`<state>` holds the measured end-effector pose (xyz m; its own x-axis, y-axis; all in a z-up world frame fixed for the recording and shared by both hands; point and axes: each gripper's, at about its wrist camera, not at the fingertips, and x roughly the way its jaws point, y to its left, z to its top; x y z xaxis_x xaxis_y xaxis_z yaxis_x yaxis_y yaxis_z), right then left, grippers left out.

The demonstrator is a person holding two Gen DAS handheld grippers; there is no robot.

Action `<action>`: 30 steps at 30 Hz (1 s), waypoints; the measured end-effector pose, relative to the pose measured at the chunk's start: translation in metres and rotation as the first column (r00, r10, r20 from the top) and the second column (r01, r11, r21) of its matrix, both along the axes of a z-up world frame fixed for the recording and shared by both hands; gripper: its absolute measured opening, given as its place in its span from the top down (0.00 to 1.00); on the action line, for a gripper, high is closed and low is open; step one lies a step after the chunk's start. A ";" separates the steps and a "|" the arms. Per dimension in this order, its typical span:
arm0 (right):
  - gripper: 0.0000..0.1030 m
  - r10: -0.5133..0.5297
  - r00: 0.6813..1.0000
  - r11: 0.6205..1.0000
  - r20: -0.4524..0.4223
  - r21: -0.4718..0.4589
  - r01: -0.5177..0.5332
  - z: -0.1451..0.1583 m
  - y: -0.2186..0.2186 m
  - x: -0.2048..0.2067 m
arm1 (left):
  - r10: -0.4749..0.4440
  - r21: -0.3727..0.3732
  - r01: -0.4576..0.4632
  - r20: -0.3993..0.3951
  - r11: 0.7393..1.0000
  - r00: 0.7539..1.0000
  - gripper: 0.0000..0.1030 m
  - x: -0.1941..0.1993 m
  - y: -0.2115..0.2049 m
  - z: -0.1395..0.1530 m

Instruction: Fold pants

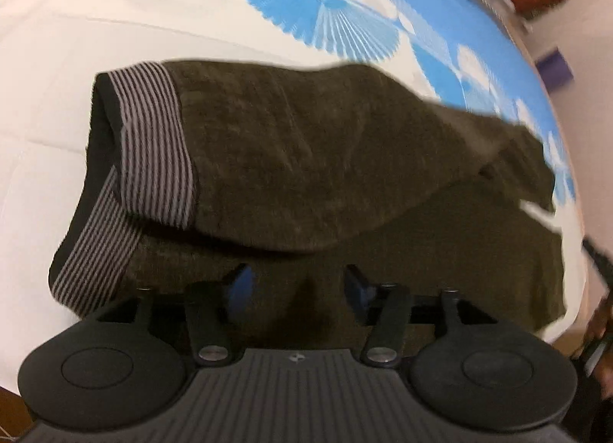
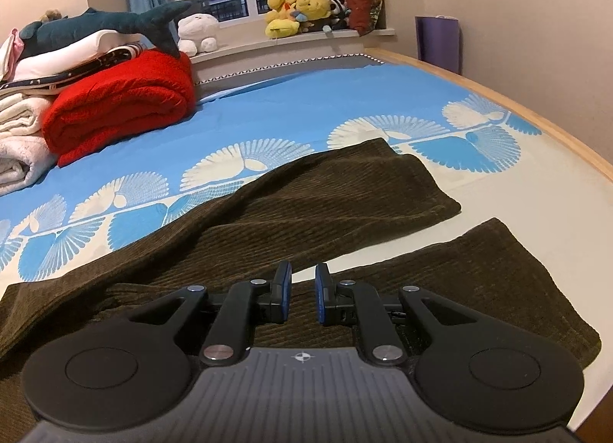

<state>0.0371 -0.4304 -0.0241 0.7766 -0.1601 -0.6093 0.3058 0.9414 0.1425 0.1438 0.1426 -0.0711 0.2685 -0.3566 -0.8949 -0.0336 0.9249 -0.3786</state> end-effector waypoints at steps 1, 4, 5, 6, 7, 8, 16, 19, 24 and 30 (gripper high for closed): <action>0.86 0.004 1.000 1.000 -0.002 -0.001 -0.004 0.000 0.001 0.001 | 0.026 -0.012 -0.026 0.007 1.000 1.000 0.31 0.003 0.004 0.001; 0.86 0.012 1.000 1.000 -0.008 0.020 -0.011 -0.002 0.001 0.005 | 0.102 -0.058 -0.101 0.020 0.993 0.995 0.29 0.012 0.012 0.005; 0.83 0.014 1.000 0.999 -0.011 0.039 -0.014 -0.002 0.000 0.007 | 0.136 -0.078 -0.135 0.012 0.988 0.991 0.29 0.014 0.017 0.004; 0.80 0.018 1.000 0.998 -0.015 0.056 -0.017 -0.003 0.000 0.010 | 0.161 -0.095 -0.160 0.002 0.982 0.987 0.29 0.016 0.020 0.003; 0.80 0.024 0.999 0.997 -0.022 0.078 -0.023 -0.004 0.001 0.014 | 0.185 -0.108 -0.185 -0.009 0.977 0.983 0.29 0.018 0.023 0.002; 0.79 0.034 0.999 0.995 -0.028 0.100 -0.031 -0.004 0.002 0.019 | 0.203 -0.112 -0.203 -0.015 0.973 0.979 0.29 0.021 0.025 0.000; 0.76 0.103 0.993 0.968 -0.055 0.235 -0.088 -0.005 0.012 0.088 | 0.296 -0.029 -0.297 -0.019 0.955 0.955 0.73 0.026 0.038 0.002; 0.69 0.112 0.993 0.968 -0.044 0.232 -0.099 -0.006 0.016 0.123 | 0.296 -0.024 -0.296 -0.007 0.955 0.955 0.83 0.029 0.043 0.003; 0.67 0.083 0.994 0.953 -0.070 0.299 -0.058 -0.024 0.010 0.175 | 0.249 0.033 -0.252 0.060 0.967 0.967 0.84 0.035 0.037 0.013; 0.57 0.012 0.991 0.915 -0.130 0.402 0.041 -0.053 -0.002 0.219 | 0.208 0.073 -0.214 0.085 0.974 0.974 0.84 0.044 0.027 0.014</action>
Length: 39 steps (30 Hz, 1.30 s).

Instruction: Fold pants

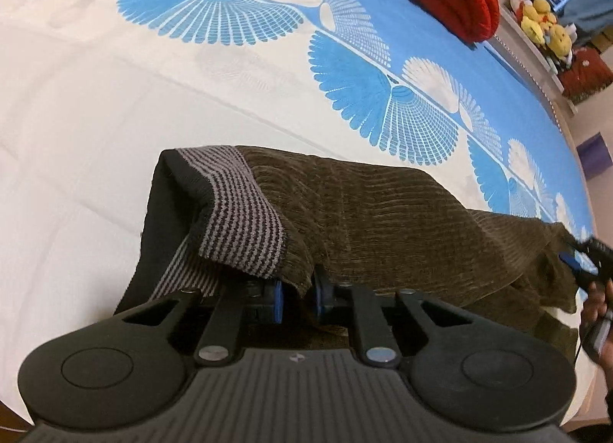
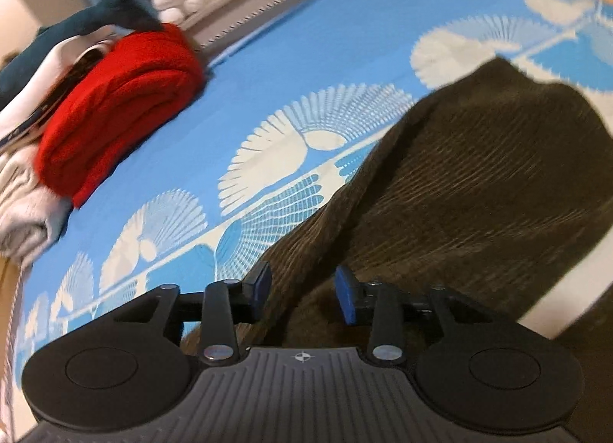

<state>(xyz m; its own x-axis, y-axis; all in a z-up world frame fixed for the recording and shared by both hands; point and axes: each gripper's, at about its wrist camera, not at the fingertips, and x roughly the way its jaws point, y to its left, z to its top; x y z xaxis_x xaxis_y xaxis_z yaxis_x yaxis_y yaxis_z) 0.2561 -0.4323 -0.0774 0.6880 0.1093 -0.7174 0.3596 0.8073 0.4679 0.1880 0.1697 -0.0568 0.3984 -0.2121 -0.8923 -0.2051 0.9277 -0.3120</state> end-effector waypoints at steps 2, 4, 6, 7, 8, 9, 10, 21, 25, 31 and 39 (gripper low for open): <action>0.56 -0.015 1.000 0.999 -0.016 0.034 0.015 -0.010 -0.003 0.014 | -0.001 -0.002 0.001 -0.006 1.000 1.000 0.84 0.000 0.001 -0.001; 0.55 -0.021 0.999 0.997 -0.030 0.070 0.023 -0.019 -0.005 0.026 | -0.002 -0.005 0.002 -0.010 1.000 1.000 0.84 0.000 0.001 -0.001; 0.51 -0.013 0.999 0.995 -0.040 0.102 0.018 -0.027 -0.005 0.037 | -0.003 -0.007 0.003 -0.011 1.000 1.000 0.84 0.000 0.003 -0.001; 0.51 -0.005 0.999 0.994 -0.049 0.110 0.010 -0.031 -0.003 0.042 | -0.005 -0.009 0.005 -0.011 1.000 1.000 0.84 0.000 0.003 0.000; 0.51 0.005 0.998 0.994 -0.062 0.113 0.002 -0.034 0.000 0.046 | -0.007 -0.008 0.007 -0.011 1.000 1.000 0.84 0.001 0.003 0.000; 0.51 0.011 0.997 0.994 -0.072 0.113 -0.003 -0.037 0.001 0.051 | -0.010 -0.008 0.010 -0.010 1.000 1.000 0.84 0.001 0.004 0.000; 0.51 0.018 0.996 0.994 -0.085 0.108 -0.009 -0.041 0.004 0.054 | -0.011 -0.008 0.011 -0.010 1.000 1.000 0.84 0.001 0.004 0.000; 0.93 0.048 0.998 0.999 -0.035 0.008 -0.048 -0.014 0.007 0.052 | -0.033 0.022 0.033 0.025 0.999 0.999 0.85 -0.004 0.000 0.011; 0.93 0.066 0.997 0.998 0.032 -0.005 -0.066 0.030 0.003 0.024 | -0.033 0.034 0.031 0.062 0.999 0.998 0.87 -0.011 0.002 0.020; 0.93 0.099 0.989 0.995 0.113 -0.019 -0.098 0.083 0.000 -0.054 | -0.025 0.037 0.020 0.131 0.999 0.991 0.88 -0.035 0.009 0.037; 0.93 0.292 0.956 0.955 0.005 -0.054 -0.292 0.074 0.008 -0.171 | -0.052 0.105 0.042 0.093 0.994 0.994 0.89 -0.077 0.026 0.034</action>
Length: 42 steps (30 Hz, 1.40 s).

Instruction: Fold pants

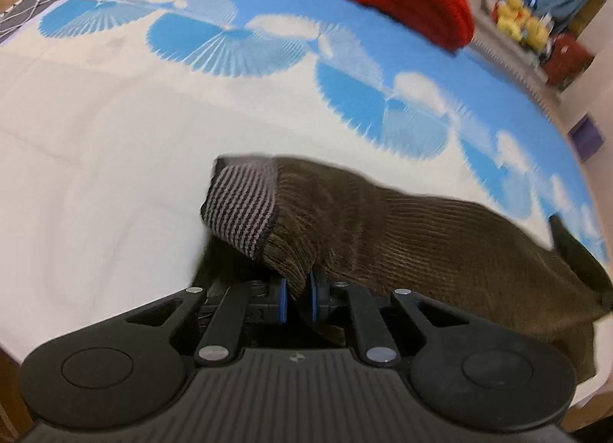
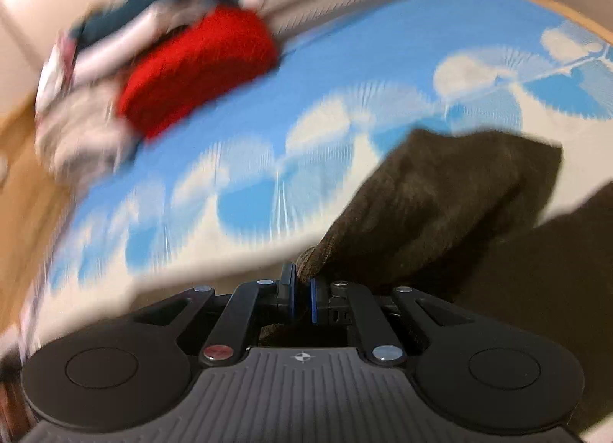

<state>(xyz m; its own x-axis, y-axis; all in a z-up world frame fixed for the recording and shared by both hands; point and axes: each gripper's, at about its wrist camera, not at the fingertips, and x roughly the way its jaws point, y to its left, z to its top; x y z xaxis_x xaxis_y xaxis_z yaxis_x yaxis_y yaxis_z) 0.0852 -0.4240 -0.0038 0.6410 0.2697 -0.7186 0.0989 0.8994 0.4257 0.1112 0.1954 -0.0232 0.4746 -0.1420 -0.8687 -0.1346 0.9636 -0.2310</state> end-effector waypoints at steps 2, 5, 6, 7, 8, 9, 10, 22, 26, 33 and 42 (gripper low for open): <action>0.92 0.074 0.992 0.997 -0.107 -0.024 -0.077 -0.025 0.003 -0.021 | -0.013 0.008 0.013 -0.047 1.000 0.999 0.89 -0.002 0.004 -0.009; 0.87 0.123 0.977 0.988 -0.177 -0.073 -0.137 -0.053 0.003 -0.045 | -0.026 0.009 0.027 -0.106 1.000 0.994 0.86 -0.003 0.004 -0.025; 0.85 0.118 0.978 0.987 -0.172 -0.090 -0.135 -0.056 0.002 -0.049 | -0.019 0.012 0.020 -0.117 1.000 0.993 0.84 -0.002 0.005 -0.029; 0.85 0.104 0.982 0.989 -0.156 -0.091 -0.119 -0.056 -0.002 -0.051 | -0.007 0.014 0.009 -0.124 1.000 0.992 0.80 -0.002 0.006 -0.031; 0.82 0.088 0.986 0.992 -0.139 -0.075 -0.099 -0.052 -0.006 -0.052 | 0.008 0.005 -0.008 -0.127 1.000 0.992 0.79 -0.001 0.009 -0.032; 0.80 0.076 0.990 0.995 -0.123 -0.061 -0.084 -0.048 -0.010 -0.051 | 0.022 -0.009 -0.023 -0.128 1.000 0.991 0.75 0.000 0.011 -0.032; 0.80 0.066 0.993 0.995 -0.100 -0.064 -0.073 -0.042 -0.013 -0.050 | 0.034 -0.022 -0.038 -0.133 0.999 0.990 0.68 0.001 0.014 -0.033; 0.71 -0.248 0.966 0.963 0.071 -0.087 0.254 -0.041 -0.072 -0.036 | 0.054 0.016 -0.052 -0.164 0.999 0.985 0.53 0.016 0.011 -0.041; 0.71 -0.243 0.969 0.962 0.050 -0.113 0.248 -0.049 -0.070 -0.031 | 0.051 0.024 -0.048 -0.169 0.999 0.984 0.53 0.018 0.010 -0.041; 0.63 -0.339 0.940 0.939 0.049 -0.046 0.341 -0.058 -0.083 -0.025 | 0.071 0.039 -0.066 -0.147 0.997 0.987 0.79 0.025 0.010 -0.041; 0.61 -0.415 0.910 0.910 0.013 0.000 0.415 -0.074 -0.095 0.002 | 0.059 0.058 -0.051 -0.157 0.997 0.986 0.79 0.032 0.007 -0.043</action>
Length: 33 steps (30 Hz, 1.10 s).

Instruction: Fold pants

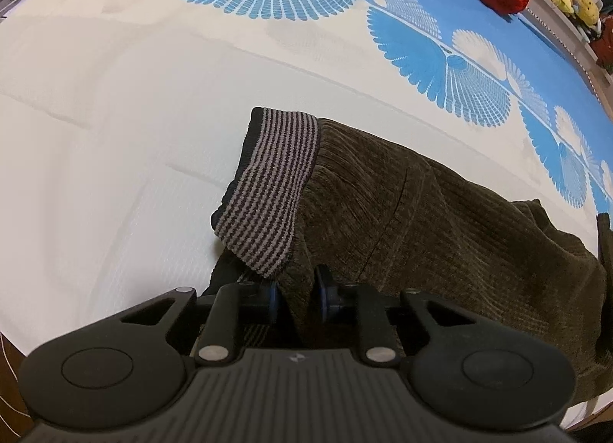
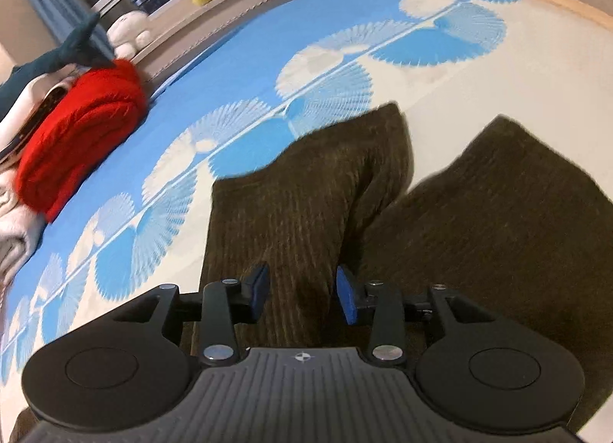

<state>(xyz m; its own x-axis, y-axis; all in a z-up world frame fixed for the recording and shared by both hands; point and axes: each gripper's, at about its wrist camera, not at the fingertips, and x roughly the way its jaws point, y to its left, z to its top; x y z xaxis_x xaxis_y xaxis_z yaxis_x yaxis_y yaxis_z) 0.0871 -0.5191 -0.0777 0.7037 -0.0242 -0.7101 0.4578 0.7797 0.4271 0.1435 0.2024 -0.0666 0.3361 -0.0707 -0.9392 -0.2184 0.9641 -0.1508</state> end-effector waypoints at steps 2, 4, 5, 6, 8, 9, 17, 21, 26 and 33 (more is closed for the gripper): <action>0.59 0.010 1.000 0.999 0.026 -0.046 -0.009 0.005 0.008 0.009 | 0.000 -0.006 0.000 -0.002 1.000 1.000 0.79 0.001 0.001 -0.001; 0.59 0.073 0.997 0.994 0.035 -0.079 -0.070 0.006 0.023 0.021 | 0.001 -0.010 -0.001 -0.004 1.000 1.000 0.79 0.002 0.001 -0.001; 0.59 0.112 0.993 0.989 0.030 -0.097 -0.108 0.006 0.032 0.028 | -0.001 -0.009 0.001 -0.005 1.000 1.000 0.79 0.002 0.001 -0.001; 0.59 0.154 0.988 0.981 0.020 -0.122 -0.151 0.006 0.043 0.036 | -0.005 -0.005 0.005 -0.005 1.000 1.000 0.78 0.002 0.001 -0.001; 0.57 0.241 0.971 0.952 -0.007 -0.193 -0.238 0.006 0.069 0.054 | -0.014 0.001 0.014 -0.005 1.000 1.000 0.78 0.003 0.000 -0.001; 0.57 0.268 0.963 0.939 -0.022 -0.217 -0.266 0.005 0.078 0.061 | -0.016 0.001 0.016 -0.005 1.000 1.000 0.78 0.003 -0.001 -0.002; 0.63 0.292 0.894 0.777 -0.340 -0.460 -0.429 -0.023 0.142 0.123 | -0.037 -0.022 0.037 -0.008 0.999 0.999 0.77 0.004 0.003 -0.003; 0.92 0.205 0.925 0.813 -0.320 -0.471 -0.343 -0.008 0.124 0.120 | -0.030 -0.027 0.030 -0.013 0.999 0.999 0.78 0.006 0.004 -0.003; 0.93 -0.047 0.998 0.956 0.035 -0.289 0.055 0.058 0.048 0.051 | 0.002 -0.023 -0.001 0.019 1.000 1.000 0.82 0.001 0.003 0.004; 0.94 -0.441 0.891 0.897 0.104 0.071 0.436 0.060 -0.053 -0.113 | 0.090 -0.102 -0.075 0.149 0.992 0.985 0.87 -0.027 0.012 0.035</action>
